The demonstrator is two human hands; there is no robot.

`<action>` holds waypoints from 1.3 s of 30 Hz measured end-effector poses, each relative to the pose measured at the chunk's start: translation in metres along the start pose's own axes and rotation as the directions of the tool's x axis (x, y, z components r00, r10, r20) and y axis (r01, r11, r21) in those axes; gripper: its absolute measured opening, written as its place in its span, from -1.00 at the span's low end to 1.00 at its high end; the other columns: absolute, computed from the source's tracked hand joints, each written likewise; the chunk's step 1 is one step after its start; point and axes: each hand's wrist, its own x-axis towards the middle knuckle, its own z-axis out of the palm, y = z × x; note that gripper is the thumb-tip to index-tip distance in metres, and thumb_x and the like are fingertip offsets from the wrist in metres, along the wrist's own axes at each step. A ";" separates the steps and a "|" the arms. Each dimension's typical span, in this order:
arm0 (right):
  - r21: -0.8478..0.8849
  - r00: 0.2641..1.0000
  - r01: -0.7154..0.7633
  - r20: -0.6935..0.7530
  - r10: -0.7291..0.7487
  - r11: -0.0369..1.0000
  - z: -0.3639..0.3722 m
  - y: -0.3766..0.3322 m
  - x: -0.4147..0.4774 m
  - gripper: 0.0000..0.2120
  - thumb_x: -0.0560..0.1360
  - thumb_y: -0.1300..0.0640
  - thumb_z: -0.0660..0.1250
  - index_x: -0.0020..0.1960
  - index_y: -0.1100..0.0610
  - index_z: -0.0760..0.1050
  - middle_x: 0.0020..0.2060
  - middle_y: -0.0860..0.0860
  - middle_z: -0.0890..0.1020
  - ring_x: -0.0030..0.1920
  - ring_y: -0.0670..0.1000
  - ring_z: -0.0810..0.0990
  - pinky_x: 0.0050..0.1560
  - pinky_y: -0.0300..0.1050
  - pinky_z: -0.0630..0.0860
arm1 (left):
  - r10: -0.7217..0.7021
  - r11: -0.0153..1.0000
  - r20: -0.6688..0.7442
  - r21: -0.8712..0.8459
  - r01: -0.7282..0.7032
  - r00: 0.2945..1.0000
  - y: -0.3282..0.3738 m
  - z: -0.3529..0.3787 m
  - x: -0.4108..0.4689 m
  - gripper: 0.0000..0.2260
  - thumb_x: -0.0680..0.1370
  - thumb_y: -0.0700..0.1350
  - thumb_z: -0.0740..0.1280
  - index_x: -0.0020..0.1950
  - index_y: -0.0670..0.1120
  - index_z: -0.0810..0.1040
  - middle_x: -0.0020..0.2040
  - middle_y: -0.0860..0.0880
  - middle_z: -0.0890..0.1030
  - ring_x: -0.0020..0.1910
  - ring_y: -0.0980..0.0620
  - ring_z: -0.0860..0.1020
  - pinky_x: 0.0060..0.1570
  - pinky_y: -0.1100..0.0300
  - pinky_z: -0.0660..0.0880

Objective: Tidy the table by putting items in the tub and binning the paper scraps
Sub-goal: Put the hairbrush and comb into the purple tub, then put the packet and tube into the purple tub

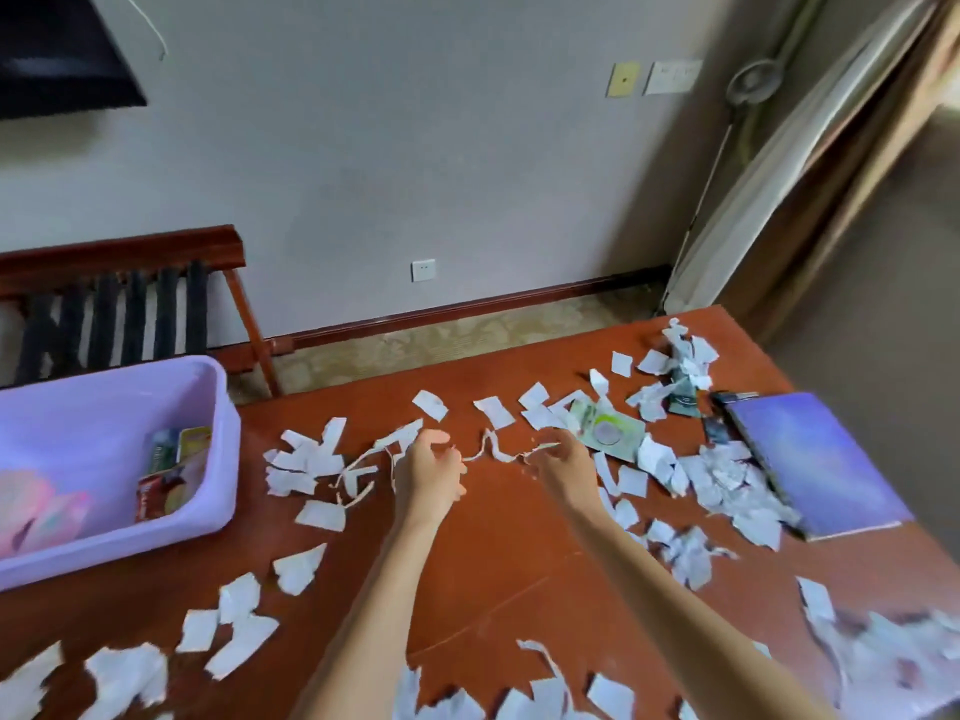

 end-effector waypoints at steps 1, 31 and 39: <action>-0.020 1.000 -0.007 -0.001 0.007 1.000 -0.017 0.011 0.009 -0.68 0.48 0.32 0.20 0.22 0.22 0.46 0.07 0.20 0.63 -0.09 0.07 0.59 -0.27 -0.24 0.47 | -0.019 1.000 0.038 -0.002 0.019 0.999 0.003 0.026 -0.005 -0.77 0.57 -0.20 0.18 0.21 -0.15 0.47 -0.10 -0.14 0.65 -0.33 -0.04 0.58 -0.25 0.14 0.58; -0.175 0.810 -0.021 0.575 0.119 0.984 -0.165 0.073 0.179 -0.77 0.51 0.25 0.25 0.15 0.24 0.49 -0.07 0.06 0.55 -0.21 -0.08 0.49 -0.36 -0.35 0.36 | -0.215 0.971 -0.104 0.083 0.224 0.971 0.054 0.239 0.012 -0.70 0.60 -0.03 0.18 0.08 -0.23 0.56 0.02 -0.11 0.59 -0.09 0.04 0.50 -0.32 0.31 0.42; -0.219 0.970 -0.185 -0.198 0.142 0.958 -0.191 0.084 0.223 -0.74 0.49 0.20 0.27 0.13 0.31 0.37 0.08 0.20 0.44 0.02 0.19 0.50 -0.02 -0.03 0.45 | -0.163 0.977 -0.154 0.113 0.182 0.974 0.058 0.236 0.007 -0.73 0.60 -0.08 0.19 -0.19 -0.23 0.48 0.03 -0.14 0.64 -0.28 0.09 0.54 -0.62 0.52 0.28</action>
